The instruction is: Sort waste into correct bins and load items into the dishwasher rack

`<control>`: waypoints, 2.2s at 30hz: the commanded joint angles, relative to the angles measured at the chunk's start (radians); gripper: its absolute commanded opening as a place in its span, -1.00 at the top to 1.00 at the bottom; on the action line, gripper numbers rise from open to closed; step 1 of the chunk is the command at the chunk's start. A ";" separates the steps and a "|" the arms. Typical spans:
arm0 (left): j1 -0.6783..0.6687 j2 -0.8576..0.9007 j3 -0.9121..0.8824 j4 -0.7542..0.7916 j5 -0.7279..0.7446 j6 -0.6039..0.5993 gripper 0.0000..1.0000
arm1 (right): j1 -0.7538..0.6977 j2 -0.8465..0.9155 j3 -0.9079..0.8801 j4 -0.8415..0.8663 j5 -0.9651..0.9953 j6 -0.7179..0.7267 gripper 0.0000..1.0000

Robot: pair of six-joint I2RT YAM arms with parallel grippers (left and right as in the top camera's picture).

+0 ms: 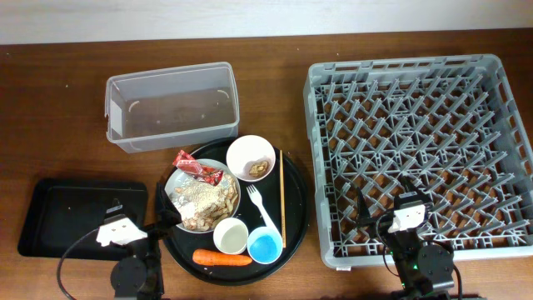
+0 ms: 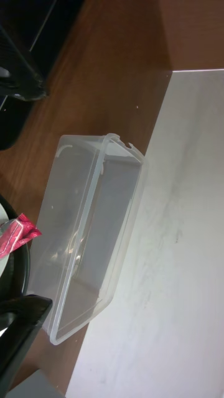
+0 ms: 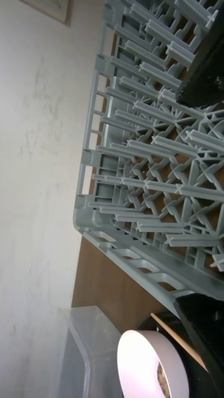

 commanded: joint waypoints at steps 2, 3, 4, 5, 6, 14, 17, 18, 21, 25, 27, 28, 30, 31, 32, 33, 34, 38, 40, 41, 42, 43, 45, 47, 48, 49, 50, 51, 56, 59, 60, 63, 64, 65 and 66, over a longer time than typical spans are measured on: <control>-0.005 -0.005 -0.005 -0.002 -0.007 0.012 -0.99 | -0.006 -0.007 -0.007 0.001 -0.002 -0.009 -0.97; -0.005 -0.005 -0.005 -0.002 -0.007 0.012 -0.99 | -0.006 -0.007 -0.007 0.001 -0.002 -0.009 -0.97; -0.005 -0.005 -0.005 -0.002 -0.007 0.012 -0.99 | -0.006 -0.007 -0.007 0.001 -0.002 -0.009 -0.97; -0.005 -0.005 -0.005 -0.002 -0.007 0.012 -0.99 | -0.006 -0.007 -0.007 0.001 -0.002 -0.009 -0.97; -0.005 -0.005 -0.005 -0.002 -0.007 0.012 -0.99 | -0.006 -0.007 -0.007 0.001 -0.002 -0.009 -0.97; -0.005 -0.005 -0.005 -0.002 -0.007 0.012 -0.99 | -0.006 -0.007 -0.007 0.001 -0.002 -0.009 -0.97; -0.005 -0.005 -0.005 -0.002 -0.007 0.012 -0.99 | -0.006 -0.007 -0.007 0.001 -0.002 -0.009 -0.97; -0.005 -0.005 -0.005 -0.002 -0.007 0.012 -0.99 | -0.006 -0.007 -0.007 0.001 -0.002 -0.009 -0.96; -0.005 -0.005 -0.005 -0.002 -0.007 0.012 -0.99 | -0.006 -0.007 -0.007 0.001 -0.002 -0.009 -0.97; -0.005 -0.005 -0.005 -0.002 -0.007 0.012 -0.99 | -0.006 -0.007 -0.007 0.001 -0.002 -0.009 -0.97; -0.005 -0.005 -0.005 -0.002 -0.007 0.012 -0.99 | -0.006 -0.007 -0.007 0.001 -0.002 -0.009 -0.97; -0.005 -0.005 -0.005 -0.002 -0.011 0.012 -0.99 | -0.006 -0.007 -0.007 0.001 -0.002 -0.009 -0.97; -0.004 -0.005 -0.004 0.002 -0.014 0.008 -0.99 | -0.006 -0.007 -0.007 0.001 -0.002 -0.009 -0.97; -0.004 -0.005 -0.004 -0.003 0.020 0.008 -0.99 | -0.006 -0.007 -0.007 0.000 -0.002 -0.009 -0.97; -0.004 -0.005 -0.004 -0.005 0.066 0.008 -0.99 | -0.006 -0.007 -0.007 0.002 -0.003 -0.009 -0.97; -0.004 -0.004 -0.004 -0.008 0.113 0.007 -0.99 | -0.006 -0.007 -0.007 0.001 -0.006 -0.001 -0.97; -0.004 -0.004 -0.003 0.004 0.240 0.004 -0.99 | -0.006 -0.007 -0.007 0.016 -0.042 0.043 -0.97; -0.004 0.019 0.180 -0.045 0.394 0.004 -0.99 | -0.006 0.012 0.193 0.032 -0.139 0.205 -0.97; -0.004 0.177 0.409 -0.224 0.394 0.004 -0.99 | -0.006 0.167 0.463 -0.202 -0.139 0.206 -0.97; -0.004 0.272 0.515 -0.263 0.406 0.004 -0.99 | -0.006 0.266 0.584 -0.321 -0.138 0.205 -0.97; -0.004 0.419 0.669 -0.316 0.432 0.004 -0.99 | -0.006 0.433 0.759 -0.483 -0.138 0.205 -0.97; -0.004 0.628 0.904 -0.484 0.461 0.004 -0.99 | -0.006 0.629 0.962 -0.648 -0.139 0.205 -0.97; -0.004 0.892 1.197 -0.753 0.525 0.004 -0.99 | -0.006 0.839 1.197 -0.857 -0.138 0.205 -0.97; -0.004 1.085 1.375 -0.942 0.580 0.004 -0.99 | -0.006 1.001 1.363 -1.006 -0.169 0.205 -0.97; -0.004 1.169 1.416 -1.011 0.621 0.004 -0.99 | -0.006 1.071 1.418 -1.063 -0.214 0.204 -0.96; -0.004 1.221 1.416 -1.040 0.704 0.004 -0.99 | -0.006 1.094 1.424 -1.070 -0.233 0.205 -0.97; -0.004 1.249 1.416 -1.065 0.743 0.004 -0.99 | -0.006 1.110 1.424 -1.075 -0.243 0.204 -0.97; -0.004 1.268 1.416 -1.082 0.745 0.005 -0.99 | -0.006 1.118 1.424 -1.079 -0.243 0.205 -0.97; -0.159 1.302 1.414 -1.130 0.545 0.083 -0.99 | -0.006 1.130 1.424 -1.125 -0.314 0.205 -0.97; -0.380 1.381 1.414 -1.103 0.451 0.081 -0.99 | -0.007 1.131 1.424 -1.165 -0.279 0.297 -0.97; -0.422 1.403 1.414 -1.160 0.395 0.066 -0.99 | -0.007 1.131 1.424 -1.197 -0.220 0.365 -0.97; -0.444 1.426 1.376 -1.363 0.127 -0.117 -0.98 | -0.007 1.131 1.424 -1.242 -0.178 0.382 -0.97; -0.429 1.426 1.358 -1.364 0.154 -0.117 -0.89 | -0.007 1.131 1.424 -1.241 -0.178 0.382 -0.97; -0.406 1.426 1.284 -1.340 0.252 -0.118 -0.65 | -0.007 1.131 1.424 -1.244 -0.178 0.381 -0.97; -0.400 1.426 1.217 -1.313 0.257 -0.134 -0.51 | -0.006 1.131 1.424 -1.253 -0.178 0.381 -0.97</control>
